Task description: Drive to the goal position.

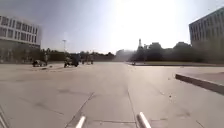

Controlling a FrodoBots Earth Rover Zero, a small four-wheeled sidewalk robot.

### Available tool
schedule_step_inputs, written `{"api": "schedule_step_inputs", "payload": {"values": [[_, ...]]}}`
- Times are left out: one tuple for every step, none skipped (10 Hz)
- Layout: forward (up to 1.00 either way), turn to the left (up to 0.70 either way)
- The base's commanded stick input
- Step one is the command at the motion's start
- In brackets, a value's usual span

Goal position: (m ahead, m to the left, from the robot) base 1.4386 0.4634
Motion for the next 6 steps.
{"api": "schedule_step_inputs", "payload": {"values": [[0.70, 0.00], [0.70, 0.00], [0.70, 0.00], [0.70, 0.00], [0.70, 0.00], [0.70, 0.00]]}}
